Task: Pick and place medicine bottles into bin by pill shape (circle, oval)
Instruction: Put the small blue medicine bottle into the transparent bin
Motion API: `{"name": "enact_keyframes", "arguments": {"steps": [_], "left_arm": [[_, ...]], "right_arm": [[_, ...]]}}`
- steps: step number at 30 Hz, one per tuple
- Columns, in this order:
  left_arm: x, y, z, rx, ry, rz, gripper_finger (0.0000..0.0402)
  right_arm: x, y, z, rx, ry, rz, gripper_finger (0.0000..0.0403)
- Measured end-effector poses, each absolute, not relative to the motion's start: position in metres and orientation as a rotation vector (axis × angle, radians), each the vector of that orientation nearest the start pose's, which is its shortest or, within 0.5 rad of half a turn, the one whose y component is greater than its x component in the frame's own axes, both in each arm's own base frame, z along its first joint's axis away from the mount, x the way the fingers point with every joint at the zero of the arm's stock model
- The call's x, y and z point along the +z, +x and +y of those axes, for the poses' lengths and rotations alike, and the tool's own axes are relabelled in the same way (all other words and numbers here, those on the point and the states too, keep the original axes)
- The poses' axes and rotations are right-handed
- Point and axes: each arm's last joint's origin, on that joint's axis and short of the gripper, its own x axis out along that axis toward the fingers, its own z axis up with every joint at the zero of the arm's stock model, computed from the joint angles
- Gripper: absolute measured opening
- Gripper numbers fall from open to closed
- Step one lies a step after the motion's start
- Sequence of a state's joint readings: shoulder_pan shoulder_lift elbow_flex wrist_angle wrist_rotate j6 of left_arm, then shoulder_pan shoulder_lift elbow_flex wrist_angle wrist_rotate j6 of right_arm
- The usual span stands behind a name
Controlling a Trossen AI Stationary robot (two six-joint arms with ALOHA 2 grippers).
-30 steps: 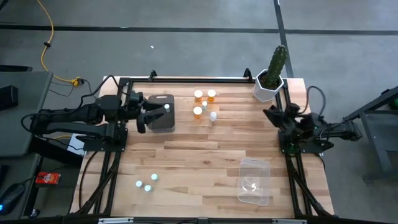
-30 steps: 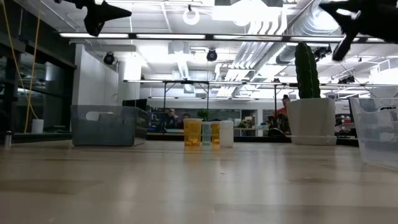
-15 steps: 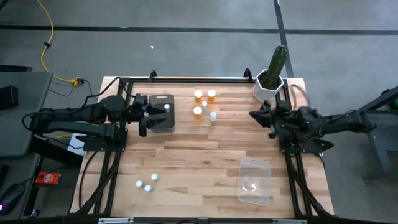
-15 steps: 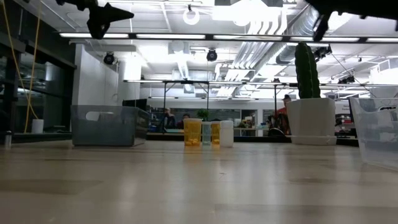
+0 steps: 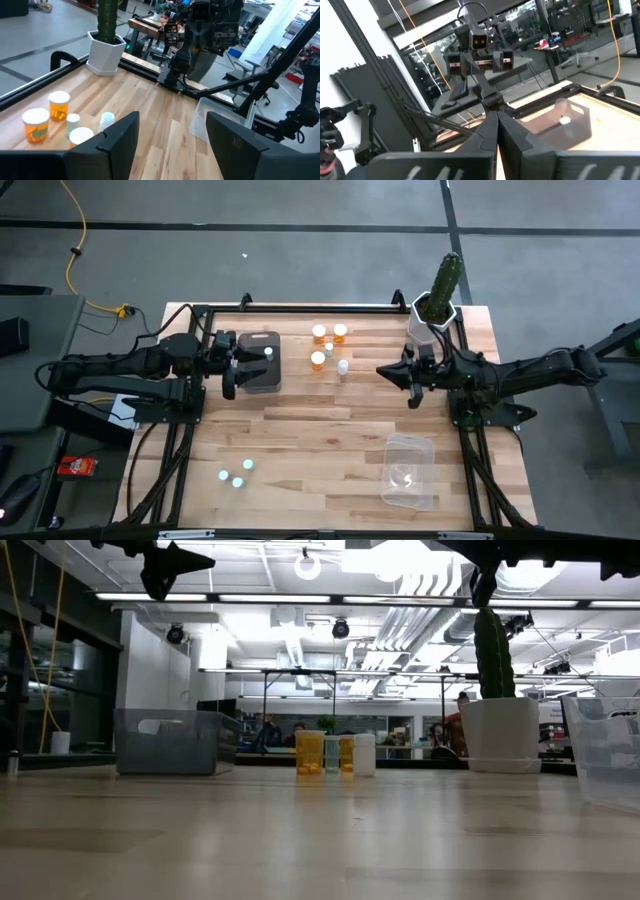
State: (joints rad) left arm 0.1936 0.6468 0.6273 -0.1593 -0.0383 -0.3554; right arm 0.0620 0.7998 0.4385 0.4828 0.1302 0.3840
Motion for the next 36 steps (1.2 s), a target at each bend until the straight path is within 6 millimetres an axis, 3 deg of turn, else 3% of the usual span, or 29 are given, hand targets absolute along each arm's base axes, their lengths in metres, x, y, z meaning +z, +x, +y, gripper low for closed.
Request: {"name": "enact_keyframes", "arguments": {"steps": [25,36], "left_arm": [[0.299,0.15,0.03,0.26,-0.384,0.151,0.0218],[0.302,0.16,-0.005,0.118,-0.344,0.612,0.0218]], "right_arm": [[0.273,0.182,0.006,-0.084,0.459,-0.129,0.0],[0.27,0.182,0.006,-0.09,0.456,-0.1,0.0]]}}
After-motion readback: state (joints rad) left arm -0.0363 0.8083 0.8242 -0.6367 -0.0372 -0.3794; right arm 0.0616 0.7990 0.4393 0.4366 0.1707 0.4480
